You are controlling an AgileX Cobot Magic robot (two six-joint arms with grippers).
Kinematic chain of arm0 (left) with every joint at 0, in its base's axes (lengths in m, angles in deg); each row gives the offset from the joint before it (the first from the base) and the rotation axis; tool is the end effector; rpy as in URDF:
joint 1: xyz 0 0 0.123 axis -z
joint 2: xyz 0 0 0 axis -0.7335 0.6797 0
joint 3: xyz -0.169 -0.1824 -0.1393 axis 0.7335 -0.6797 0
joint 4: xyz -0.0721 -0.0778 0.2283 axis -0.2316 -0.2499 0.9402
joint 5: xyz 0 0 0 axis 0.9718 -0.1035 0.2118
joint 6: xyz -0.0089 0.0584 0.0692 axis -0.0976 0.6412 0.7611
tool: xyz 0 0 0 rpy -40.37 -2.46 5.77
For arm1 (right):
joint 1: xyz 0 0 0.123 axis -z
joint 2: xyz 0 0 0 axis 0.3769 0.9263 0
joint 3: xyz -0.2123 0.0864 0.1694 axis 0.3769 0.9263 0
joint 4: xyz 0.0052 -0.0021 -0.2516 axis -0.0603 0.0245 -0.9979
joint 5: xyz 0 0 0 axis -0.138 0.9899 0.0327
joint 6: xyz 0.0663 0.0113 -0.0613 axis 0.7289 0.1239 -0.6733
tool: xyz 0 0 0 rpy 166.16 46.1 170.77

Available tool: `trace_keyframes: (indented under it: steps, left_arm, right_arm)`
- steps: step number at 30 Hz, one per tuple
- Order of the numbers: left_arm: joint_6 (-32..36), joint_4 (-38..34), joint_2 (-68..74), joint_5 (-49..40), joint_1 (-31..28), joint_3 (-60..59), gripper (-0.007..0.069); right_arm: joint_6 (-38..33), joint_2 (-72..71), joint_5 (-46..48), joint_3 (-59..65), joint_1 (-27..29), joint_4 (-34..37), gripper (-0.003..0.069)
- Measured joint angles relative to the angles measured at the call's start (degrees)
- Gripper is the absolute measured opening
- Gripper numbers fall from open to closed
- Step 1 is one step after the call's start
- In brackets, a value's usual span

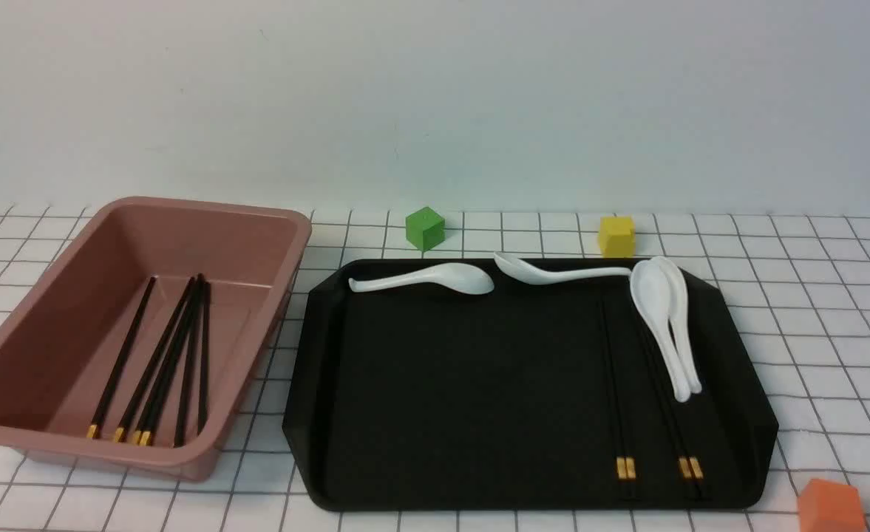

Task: On white black tablecloth take chopsticks from black tray and put them in box.
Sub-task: 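Move the gripper over the chopsticks on the black tray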

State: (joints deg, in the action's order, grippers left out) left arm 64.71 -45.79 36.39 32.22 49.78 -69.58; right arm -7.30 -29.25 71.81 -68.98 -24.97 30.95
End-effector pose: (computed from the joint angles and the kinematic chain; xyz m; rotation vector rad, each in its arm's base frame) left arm 0.0518 -0.0068 0.1689 -0.2017 1.8895 -0.2770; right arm 0.0526 0.0031 0.1746 0.0136 1.8583 0.0863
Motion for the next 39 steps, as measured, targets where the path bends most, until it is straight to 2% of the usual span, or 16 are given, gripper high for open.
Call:
trace_keyframes:
  steps: [39]
  left_arm:
    - [0.0, 0.05, 0.0, 0.0, 0.0, 0.0, 0.0238]
  right_arm:
    - [0.0, 0.0, 0.0, 0.0, 0.0, -0.05, 0.0202]
